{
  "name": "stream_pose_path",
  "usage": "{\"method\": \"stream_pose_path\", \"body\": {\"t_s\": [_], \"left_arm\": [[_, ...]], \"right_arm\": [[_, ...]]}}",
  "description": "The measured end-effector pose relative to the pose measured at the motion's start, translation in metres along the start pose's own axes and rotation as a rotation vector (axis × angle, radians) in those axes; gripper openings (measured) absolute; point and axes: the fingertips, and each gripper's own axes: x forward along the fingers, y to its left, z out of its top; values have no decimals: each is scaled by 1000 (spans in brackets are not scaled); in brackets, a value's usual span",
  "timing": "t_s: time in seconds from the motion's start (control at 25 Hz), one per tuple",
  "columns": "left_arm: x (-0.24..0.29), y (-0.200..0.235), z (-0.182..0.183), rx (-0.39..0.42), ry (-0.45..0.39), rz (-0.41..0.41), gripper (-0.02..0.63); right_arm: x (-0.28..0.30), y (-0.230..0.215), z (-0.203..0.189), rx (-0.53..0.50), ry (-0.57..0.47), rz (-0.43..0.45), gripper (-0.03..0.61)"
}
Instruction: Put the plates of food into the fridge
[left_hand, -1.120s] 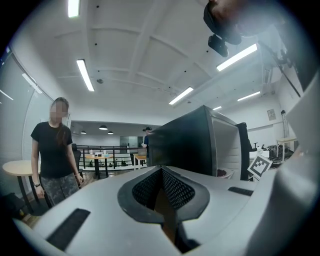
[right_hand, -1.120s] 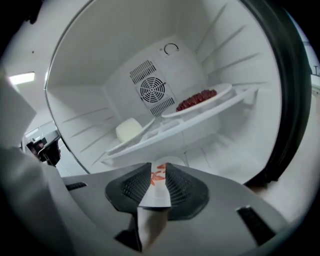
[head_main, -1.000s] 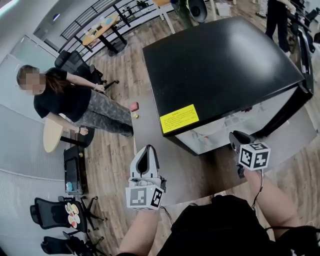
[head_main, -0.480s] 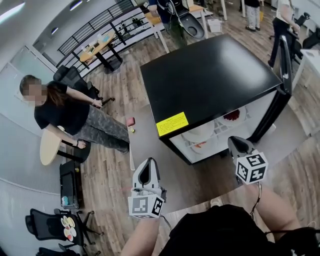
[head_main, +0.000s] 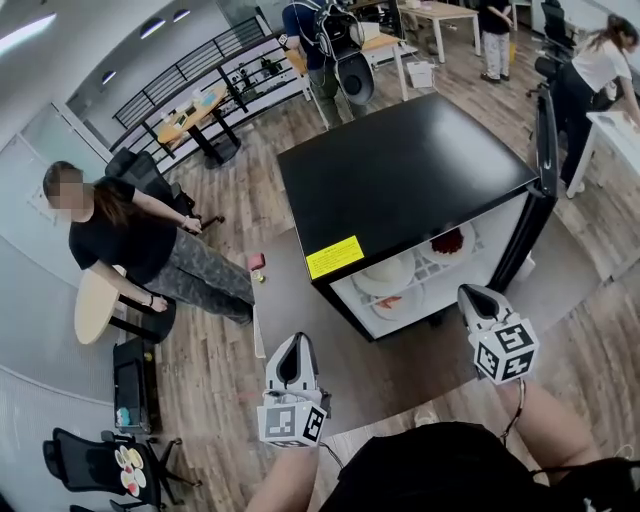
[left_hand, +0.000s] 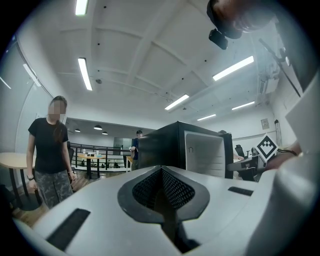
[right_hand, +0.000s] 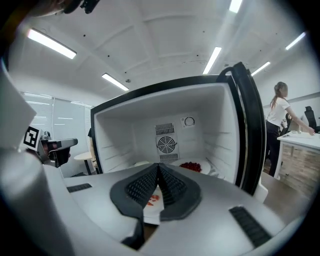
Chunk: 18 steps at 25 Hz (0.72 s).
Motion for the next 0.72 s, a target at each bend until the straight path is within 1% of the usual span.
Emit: {"method": "stream_pose_path", "body": {"t_s": [0.2,0.52,0.72], "left_arm": [[1,-3,0,-12,-18,-6,3],[4,-6,-2,-15,-19,-4,4],[6,-7,-2,-15,-11,-1,3]], "right_arm": [[-9,-1,4,-26,-4,-2,6],[-10,-6,4,-43,-9,-6,6],[-7,-9,5,-84,-18,-13,6]]}}
